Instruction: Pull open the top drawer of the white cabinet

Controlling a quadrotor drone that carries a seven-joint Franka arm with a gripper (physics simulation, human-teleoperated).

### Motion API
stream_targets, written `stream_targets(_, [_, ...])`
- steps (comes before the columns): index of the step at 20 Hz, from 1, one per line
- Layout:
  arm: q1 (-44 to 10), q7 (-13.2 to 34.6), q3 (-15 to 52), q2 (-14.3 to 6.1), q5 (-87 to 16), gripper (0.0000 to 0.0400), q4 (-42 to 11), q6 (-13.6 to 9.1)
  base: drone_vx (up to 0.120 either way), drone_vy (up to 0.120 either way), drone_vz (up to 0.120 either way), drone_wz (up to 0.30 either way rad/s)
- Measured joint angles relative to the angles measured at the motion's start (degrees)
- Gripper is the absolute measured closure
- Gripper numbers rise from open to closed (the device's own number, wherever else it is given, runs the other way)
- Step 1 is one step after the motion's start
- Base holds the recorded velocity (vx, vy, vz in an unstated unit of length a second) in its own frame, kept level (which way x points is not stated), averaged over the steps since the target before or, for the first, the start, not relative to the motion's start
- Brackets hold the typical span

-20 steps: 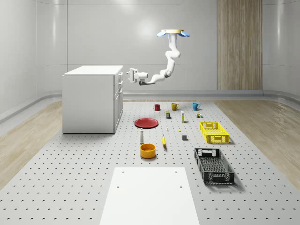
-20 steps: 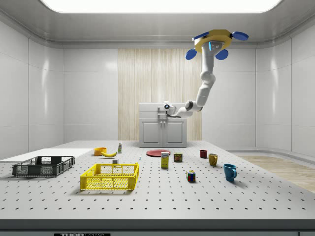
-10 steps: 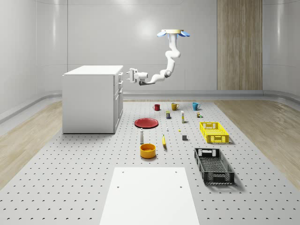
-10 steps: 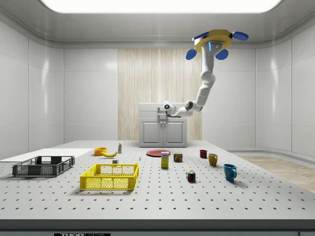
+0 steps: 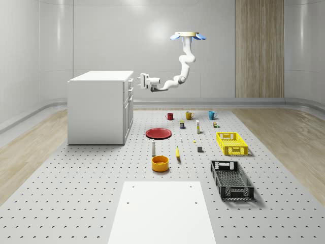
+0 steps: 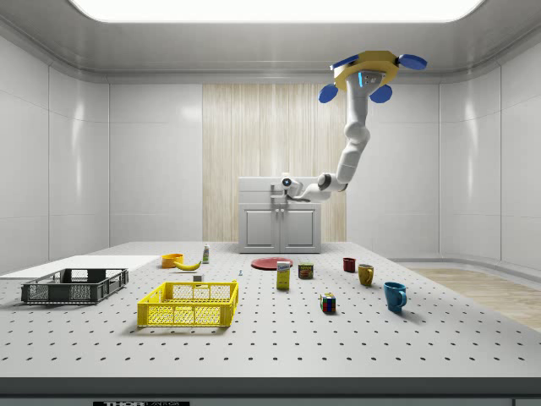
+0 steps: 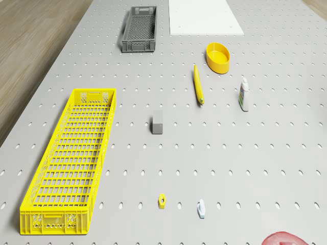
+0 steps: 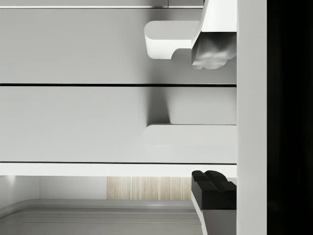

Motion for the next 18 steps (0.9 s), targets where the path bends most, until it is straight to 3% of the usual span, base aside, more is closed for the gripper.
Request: stream_targets(18, [2.0,0.8,1.2,5.0,-2.6,0.0095,5.8,2.9,0.0,0.0,0.0,0.0])
